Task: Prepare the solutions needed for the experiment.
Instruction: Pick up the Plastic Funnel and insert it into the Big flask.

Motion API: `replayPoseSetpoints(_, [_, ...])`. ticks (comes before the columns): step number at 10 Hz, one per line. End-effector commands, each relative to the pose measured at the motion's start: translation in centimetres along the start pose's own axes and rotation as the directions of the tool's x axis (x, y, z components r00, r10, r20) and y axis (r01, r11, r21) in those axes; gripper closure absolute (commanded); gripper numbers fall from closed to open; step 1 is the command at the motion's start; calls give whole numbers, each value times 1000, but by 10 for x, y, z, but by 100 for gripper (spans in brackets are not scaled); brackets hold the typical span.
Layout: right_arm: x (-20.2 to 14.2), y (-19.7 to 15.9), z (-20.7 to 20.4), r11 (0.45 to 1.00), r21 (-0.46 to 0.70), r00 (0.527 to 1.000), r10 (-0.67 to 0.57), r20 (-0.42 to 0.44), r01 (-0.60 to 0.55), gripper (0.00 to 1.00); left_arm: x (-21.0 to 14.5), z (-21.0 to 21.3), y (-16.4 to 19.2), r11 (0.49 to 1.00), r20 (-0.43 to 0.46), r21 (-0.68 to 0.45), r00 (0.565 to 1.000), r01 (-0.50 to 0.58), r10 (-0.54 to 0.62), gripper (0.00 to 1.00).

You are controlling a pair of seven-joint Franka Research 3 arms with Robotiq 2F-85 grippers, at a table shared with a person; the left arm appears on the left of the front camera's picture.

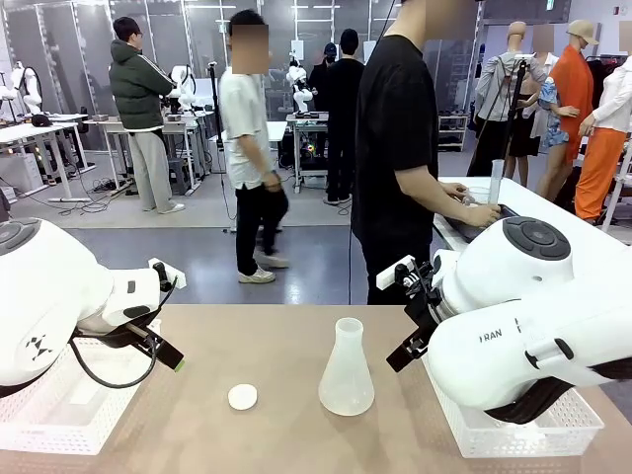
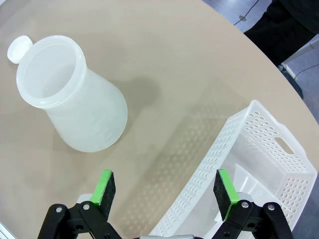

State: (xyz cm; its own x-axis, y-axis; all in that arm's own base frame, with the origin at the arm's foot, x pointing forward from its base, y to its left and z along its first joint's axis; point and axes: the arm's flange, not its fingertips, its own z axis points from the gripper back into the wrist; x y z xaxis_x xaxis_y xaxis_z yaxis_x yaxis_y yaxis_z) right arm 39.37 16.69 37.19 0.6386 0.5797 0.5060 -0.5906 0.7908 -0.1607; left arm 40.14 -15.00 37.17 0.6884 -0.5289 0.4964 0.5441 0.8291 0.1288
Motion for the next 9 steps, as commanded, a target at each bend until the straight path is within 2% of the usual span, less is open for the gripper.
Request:
replayPoseSetpoints(1, [0, 0, 0, 1000, 0, 1000, -2, 0, 2, 0, 0, 0, 0, 1000, 0, 0, 1000, 0, 0, 0])
replayPoseSetpoints(6, [0, 0, 0, 1000, 0, 1000, 0, 0, 0, 0, 0, 0, 0, 1000, 0, 0, 1000, 0, 0, 0])
replayPoseSetpoints(7, [-2, 0, 12, 998, 52, 999, -40, 22, 39, 0, 1, 10, -3, 996, 27, -89, 999, -26, 29, 0])
replayPoseSetpoints(9, [-3, -3, 42, 984, 135, 991, -126, 42, 119, 0, 5, 40, -5, 983, 87, -179, 994, -50, 66, 0])
